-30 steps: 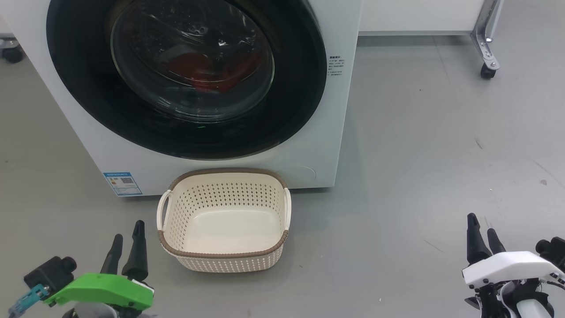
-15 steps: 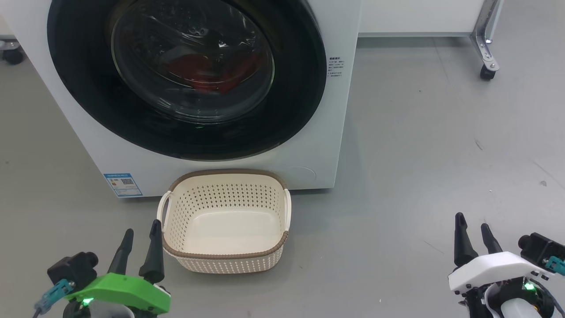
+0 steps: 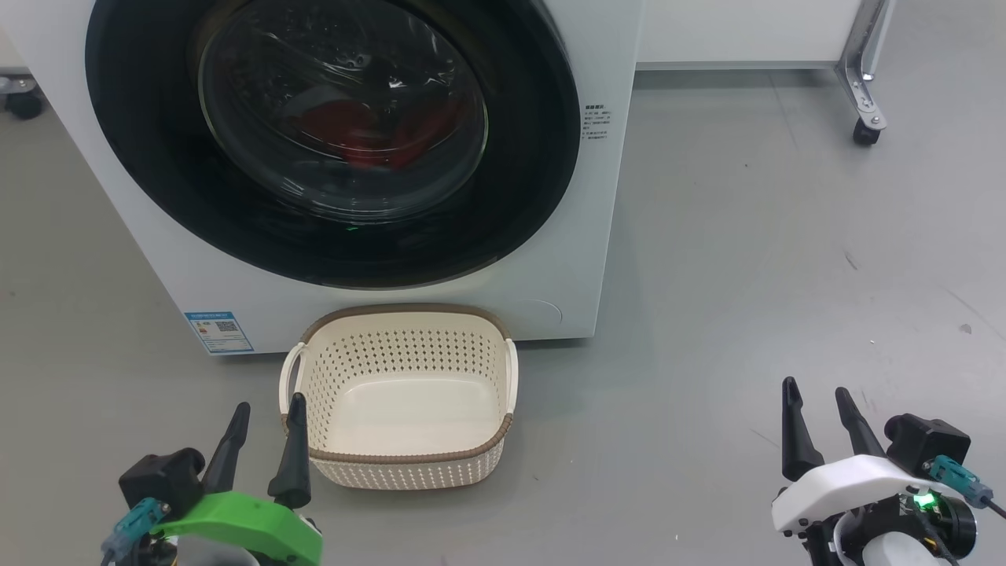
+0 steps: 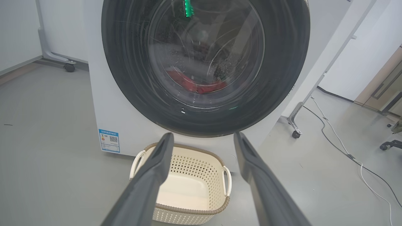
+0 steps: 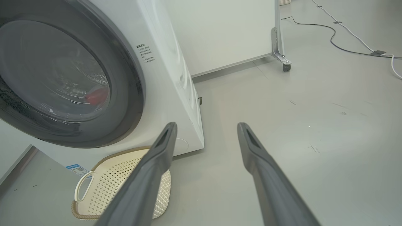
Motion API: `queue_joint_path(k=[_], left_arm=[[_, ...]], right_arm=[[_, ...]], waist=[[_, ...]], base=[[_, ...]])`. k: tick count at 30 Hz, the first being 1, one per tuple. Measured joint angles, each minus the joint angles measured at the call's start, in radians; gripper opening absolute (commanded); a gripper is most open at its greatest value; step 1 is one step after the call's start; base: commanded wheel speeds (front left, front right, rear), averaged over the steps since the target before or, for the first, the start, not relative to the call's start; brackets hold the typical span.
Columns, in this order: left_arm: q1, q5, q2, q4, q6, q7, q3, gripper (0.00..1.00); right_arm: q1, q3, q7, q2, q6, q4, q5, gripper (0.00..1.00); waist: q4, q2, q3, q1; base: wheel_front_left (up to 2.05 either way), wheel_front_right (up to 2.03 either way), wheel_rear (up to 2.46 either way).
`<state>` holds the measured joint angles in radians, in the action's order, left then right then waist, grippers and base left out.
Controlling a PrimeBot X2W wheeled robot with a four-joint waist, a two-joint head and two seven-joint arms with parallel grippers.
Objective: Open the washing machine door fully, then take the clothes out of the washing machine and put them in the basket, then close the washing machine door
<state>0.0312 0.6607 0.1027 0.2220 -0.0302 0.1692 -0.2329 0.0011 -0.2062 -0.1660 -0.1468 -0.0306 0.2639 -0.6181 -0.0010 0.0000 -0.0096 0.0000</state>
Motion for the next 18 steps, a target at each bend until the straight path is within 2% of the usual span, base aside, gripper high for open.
queue_joint_path(k=[18], left_arm=[[-0.001, -0.162, -0.015, 0.007, 0.013, 0.049, -0.031, 1.00]], right_arm=[[0.004, -0.054, -0.051, 0.006, -0.026, -0.005, 0.198, 1.00]], waist=[[-0.005, 0.0000, -0.003, 0.0000]], base=[[0.00, 0.00, 0.00]])
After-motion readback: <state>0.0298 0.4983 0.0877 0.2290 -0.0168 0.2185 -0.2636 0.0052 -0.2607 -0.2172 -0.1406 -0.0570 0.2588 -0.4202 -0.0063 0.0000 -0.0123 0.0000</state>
